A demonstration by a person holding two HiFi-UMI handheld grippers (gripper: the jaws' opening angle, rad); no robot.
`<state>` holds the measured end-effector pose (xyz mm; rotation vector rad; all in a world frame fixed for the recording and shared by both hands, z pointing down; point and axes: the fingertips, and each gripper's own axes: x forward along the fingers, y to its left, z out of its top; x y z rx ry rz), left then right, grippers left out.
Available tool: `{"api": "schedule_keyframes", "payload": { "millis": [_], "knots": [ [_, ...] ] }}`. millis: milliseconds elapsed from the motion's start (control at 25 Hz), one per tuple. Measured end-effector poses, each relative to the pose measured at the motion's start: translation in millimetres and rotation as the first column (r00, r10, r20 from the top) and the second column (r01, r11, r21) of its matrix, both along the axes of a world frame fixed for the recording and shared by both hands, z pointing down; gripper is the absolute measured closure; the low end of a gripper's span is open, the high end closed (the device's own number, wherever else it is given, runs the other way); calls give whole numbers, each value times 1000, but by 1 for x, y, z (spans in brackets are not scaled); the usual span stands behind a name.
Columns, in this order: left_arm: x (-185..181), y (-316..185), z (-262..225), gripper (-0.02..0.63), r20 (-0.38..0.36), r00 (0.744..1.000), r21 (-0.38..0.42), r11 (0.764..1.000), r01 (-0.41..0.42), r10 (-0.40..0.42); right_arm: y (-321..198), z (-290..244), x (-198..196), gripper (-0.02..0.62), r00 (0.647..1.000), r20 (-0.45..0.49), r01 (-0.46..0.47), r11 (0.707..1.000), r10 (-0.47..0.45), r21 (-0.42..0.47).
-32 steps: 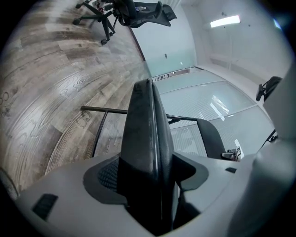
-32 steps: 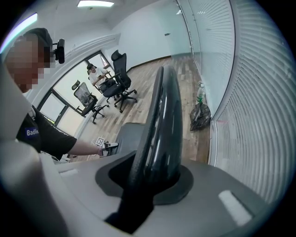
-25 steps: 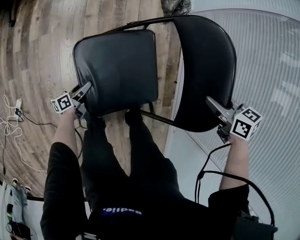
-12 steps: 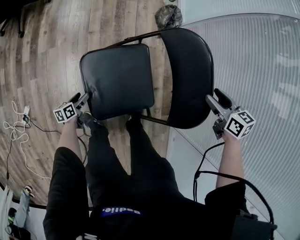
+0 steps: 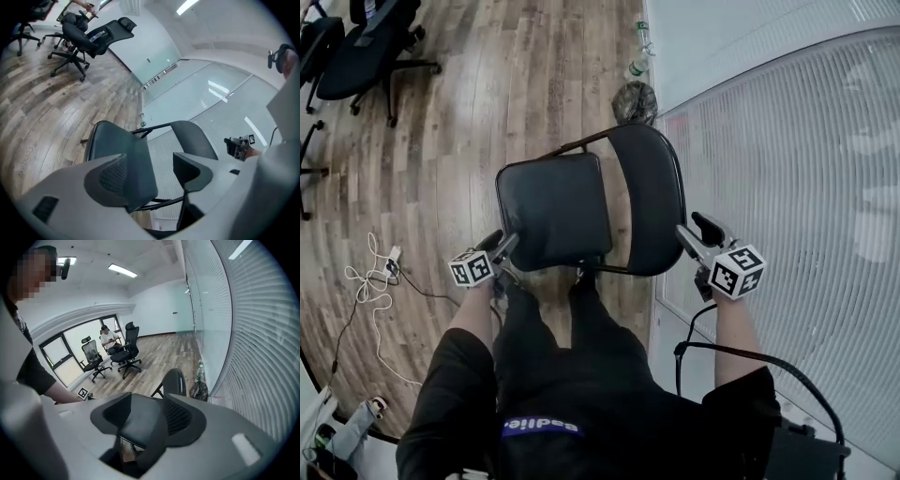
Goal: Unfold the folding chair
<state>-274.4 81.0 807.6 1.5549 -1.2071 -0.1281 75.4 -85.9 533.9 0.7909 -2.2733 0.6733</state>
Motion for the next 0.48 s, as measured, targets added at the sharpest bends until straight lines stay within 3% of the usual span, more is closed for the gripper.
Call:
{"api": "schedule_keyframes", "payload": {
  "millis": [200, 480],
  "knots": [
    [38, -6, -97, 299, 12, 996, 120, 989, -87, 86, 34, -20, -39, 396, 995, 78, 66, 998, -64, -13],
    [75, -9, -219, 309, 111, 976, 257, 944, -208, 185, 69, -47, -78, 430, 978, 150, 147, 989, -145, -4]
  ]
}}
